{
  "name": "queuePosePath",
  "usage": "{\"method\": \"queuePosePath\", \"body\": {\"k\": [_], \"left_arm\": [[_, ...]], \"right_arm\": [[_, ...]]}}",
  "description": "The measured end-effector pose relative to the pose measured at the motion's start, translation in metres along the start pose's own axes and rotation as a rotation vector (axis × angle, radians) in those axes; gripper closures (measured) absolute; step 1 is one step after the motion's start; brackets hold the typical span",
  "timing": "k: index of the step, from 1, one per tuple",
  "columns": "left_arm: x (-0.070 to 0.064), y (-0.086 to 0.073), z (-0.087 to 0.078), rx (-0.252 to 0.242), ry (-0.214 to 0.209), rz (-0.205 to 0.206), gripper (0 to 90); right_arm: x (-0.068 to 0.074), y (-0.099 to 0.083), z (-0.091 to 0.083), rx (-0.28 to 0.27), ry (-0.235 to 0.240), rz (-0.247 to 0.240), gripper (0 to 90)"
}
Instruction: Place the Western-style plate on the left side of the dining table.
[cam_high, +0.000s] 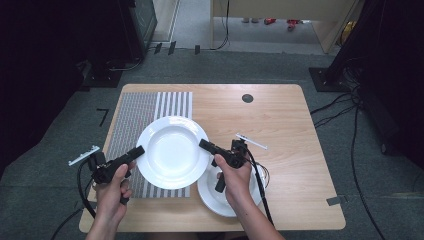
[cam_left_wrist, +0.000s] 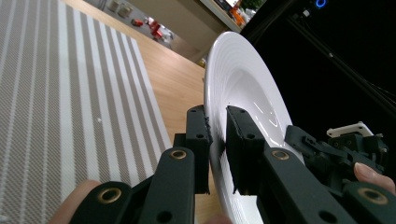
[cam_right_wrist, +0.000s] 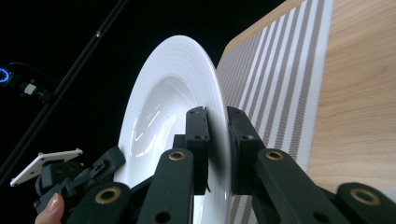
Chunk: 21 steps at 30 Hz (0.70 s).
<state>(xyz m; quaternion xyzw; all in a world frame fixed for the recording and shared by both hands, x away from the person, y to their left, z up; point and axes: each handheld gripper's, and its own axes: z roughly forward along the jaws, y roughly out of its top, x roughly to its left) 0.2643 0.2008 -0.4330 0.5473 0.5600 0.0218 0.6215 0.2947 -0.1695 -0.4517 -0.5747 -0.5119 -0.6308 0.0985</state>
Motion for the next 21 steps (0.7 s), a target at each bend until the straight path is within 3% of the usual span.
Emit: {"method": "queuePosePath", "body": {"k": [8, 21], "left_arm": [[0.019, 0.010, -0.005, -0.040, 0.047, -0.029, 80.8], [0.049, 0.027, -0.002, -0.027, 0.071, -0.063, 80.9]], "right_arm": [[0.005, -0.003, 0.028, 0.034, -0.008, 0.002, 82.1], [0.004, 0.000, 0.064, 0.082, -0.032, 0.023, 82.0]]}}
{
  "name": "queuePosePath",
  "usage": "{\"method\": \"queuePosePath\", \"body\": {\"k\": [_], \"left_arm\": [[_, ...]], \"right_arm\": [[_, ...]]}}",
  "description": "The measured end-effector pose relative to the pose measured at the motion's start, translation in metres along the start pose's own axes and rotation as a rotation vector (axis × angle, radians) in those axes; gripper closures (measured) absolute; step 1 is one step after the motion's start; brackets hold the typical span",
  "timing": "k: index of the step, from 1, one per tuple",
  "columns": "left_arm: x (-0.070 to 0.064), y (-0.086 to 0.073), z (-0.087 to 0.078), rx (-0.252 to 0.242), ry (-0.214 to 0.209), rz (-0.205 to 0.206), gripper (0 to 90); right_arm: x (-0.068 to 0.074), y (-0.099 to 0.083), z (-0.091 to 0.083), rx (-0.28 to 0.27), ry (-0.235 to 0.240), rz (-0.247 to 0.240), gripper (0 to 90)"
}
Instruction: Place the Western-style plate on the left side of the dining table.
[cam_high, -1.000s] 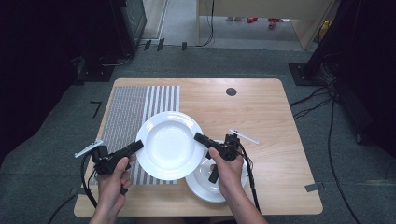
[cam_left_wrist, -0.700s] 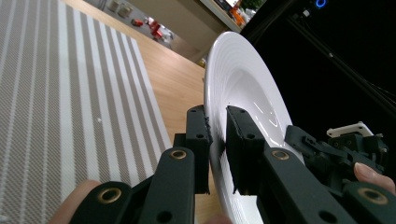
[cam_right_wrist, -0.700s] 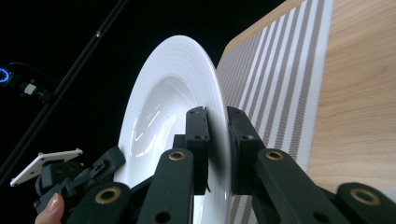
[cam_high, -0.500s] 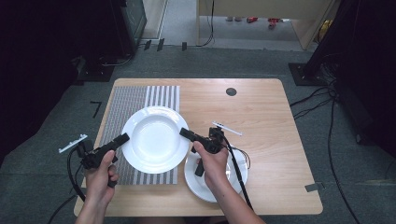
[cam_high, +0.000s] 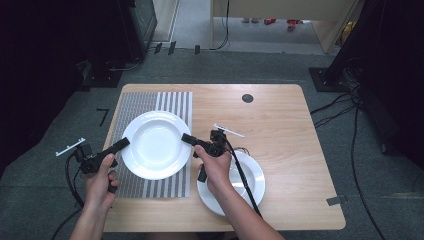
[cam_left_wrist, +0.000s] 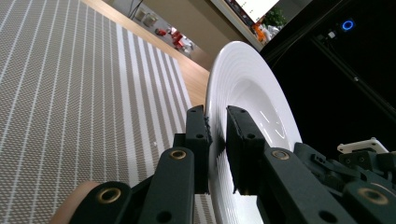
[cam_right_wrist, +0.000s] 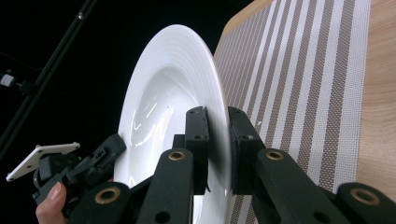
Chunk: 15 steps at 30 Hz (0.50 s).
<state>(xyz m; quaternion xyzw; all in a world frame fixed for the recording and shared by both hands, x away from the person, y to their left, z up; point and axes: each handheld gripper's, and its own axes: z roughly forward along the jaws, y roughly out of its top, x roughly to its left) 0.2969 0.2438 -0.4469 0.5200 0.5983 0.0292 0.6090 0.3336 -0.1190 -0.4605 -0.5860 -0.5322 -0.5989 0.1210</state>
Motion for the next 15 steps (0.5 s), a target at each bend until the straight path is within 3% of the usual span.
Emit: {"method": "queuePosePath", "body": {"k": [15], "left_arm": [[0.021, 0.015, 0.022, -0.010, 0.063, -0.016, 79.9]], "right_arm": [[-0.012, 0.014, 0.034, 0.026, -0.029, 0.024, 81.7]]}}
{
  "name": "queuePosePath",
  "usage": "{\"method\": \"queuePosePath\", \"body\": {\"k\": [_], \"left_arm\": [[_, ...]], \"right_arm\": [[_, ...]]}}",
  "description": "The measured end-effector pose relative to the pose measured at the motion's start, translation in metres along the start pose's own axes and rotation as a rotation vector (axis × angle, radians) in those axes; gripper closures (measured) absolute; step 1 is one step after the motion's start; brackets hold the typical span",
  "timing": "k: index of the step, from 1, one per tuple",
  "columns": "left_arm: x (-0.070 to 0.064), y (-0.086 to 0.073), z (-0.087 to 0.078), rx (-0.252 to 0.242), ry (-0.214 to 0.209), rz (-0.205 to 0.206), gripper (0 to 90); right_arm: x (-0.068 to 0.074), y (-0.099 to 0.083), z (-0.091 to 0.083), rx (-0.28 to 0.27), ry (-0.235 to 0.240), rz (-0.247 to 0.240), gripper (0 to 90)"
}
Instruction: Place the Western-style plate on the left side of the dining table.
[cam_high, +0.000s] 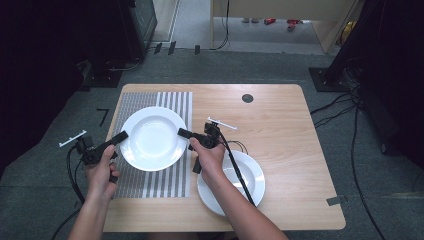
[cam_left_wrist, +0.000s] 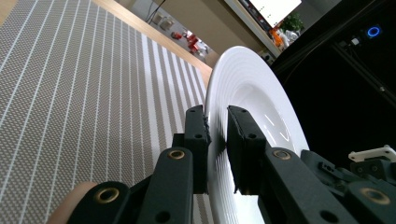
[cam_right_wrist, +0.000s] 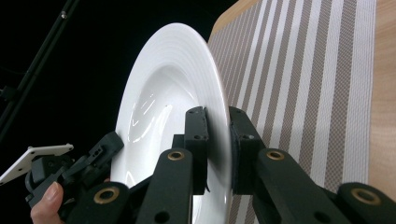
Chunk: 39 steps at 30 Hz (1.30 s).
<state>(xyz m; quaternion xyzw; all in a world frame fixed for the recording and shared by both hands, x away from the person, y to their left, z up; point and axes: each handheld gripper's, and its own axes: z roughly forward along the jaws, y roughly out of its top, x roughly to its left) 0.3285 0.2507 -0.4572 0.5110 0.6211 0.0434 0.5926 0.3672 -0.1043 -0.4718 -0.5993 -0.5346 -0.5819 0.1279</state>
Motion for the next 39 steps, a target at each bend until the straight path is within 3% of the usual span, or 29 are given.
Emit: {"method": "queuePosePath", "body": {"k": [8, 15, 27, 34, 39], "left_arm": [[0.012, 0.004, 0.013, 0.007, 0.027, -0.015, 79.2], [0.025, 0.006, 0.026, 0.029, 0.079, -0.032, 78.7], [0.044, 0.018, 0.038, 0.061, 0.159, -0.048, 77.1], [0.049, 0.021, 0.046, 0.086, 0.187, -0.041, 76.4], [0.053, 0.021, 0.053, 0.112, 0.199, -0.044, 75.2]], "right_arm": [[-0.007, 0.011, 0.017, 0.017, -0.018, -0.001, 81.8], [-0.020, 0.016, 0.036, 0.044, -0.056, 0.040, 81.2], [-0.026, 0.019, 0.068, 0.082, -0.101, 0.084, 80.7], [-0.033, 0.020, 0.077, 0.091, -0.114, 0.115, 80.6], [-0.034, 0.023, 0.079, 0.086, -0.128, 0.111, 81.0]]}}
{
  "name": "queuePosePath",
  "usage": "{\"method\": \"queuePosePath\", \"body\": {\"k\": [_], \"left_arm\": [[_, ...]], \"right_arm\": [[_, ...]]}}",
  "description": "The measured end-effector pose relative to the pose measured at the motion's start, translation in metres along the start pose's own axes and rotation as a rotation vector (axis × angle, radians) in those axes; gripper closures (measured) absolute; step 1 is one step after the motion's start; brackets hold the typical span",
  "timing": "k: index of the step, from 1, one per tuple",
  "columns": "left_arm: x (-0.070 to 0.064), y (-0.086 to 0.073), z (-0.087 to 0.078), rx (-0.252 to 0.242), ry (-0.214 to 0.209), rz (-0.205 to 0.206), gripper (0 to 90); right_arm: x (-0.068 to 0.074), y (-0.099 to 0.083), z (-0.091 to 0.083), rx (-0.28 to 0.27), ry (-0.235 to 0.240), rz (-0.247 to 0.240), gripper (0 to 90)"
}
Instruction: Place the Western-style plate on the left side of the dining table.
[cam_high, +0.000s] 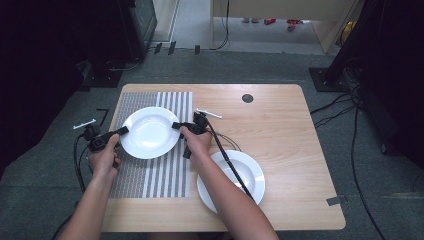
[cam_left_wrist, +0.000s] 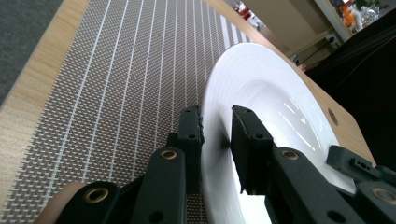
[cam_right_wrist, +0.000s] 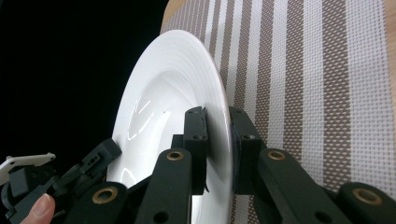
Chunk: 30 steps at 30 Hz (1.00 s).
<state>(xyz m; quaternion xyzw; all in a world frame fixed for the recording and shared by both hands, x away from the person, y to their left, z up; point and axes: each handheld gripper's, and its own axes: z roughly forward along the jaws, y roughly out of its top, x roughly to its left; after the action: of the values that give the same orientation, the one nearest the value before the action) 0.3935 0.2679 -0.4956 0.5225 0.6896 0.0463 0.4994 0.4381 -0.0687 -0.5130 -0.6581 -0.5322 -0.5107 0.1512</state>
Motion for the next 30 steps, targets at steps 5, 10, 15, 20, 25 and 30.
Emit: {"method": "queuePosePath", "body": {"k": [5, 10, 15, 20, 25, 30], "left_arm": [[-0.001, -0.001, 0.005, 0.000, 0.036, 0.017, 74.7], [0.002, -0.002, 0.006, 0.004, 0.064, 0.026, 74.0], [0.003, -0.005, 0.008, 0.009, 0.091, 0.043, 72.0], [-0.007, -0.005, 0.009, -0.004, 0.164, 0.128, 64.2], [-0.012, -0.002, 0.000, -0.028, 0.193, 0.173, 40.5], [-0.023, -0.005, -0.013, -0.045, 0.158, 0.236, 27.5]], "right_arm": [[-0.005, 0.000, 0.004, 0.008, -0.011, 0.020, 80.5], [-0.008, -0.004, 0.009, 0.017, -0.014, 0.015, 80.4], [-0.009, -0.006, 0.012, 0.010, -0.013, 0.008, 80.8], [-0.005, -0.006, 0.011, -0.011, -0.020, -0.049, 70.4], [0.008, -0.001, -0.001, -0.128, -0.080, -0.205, 55.0], [0.024, 0.009, -0.022, -0.194, -0.090, -0.288, 50.5]]}}
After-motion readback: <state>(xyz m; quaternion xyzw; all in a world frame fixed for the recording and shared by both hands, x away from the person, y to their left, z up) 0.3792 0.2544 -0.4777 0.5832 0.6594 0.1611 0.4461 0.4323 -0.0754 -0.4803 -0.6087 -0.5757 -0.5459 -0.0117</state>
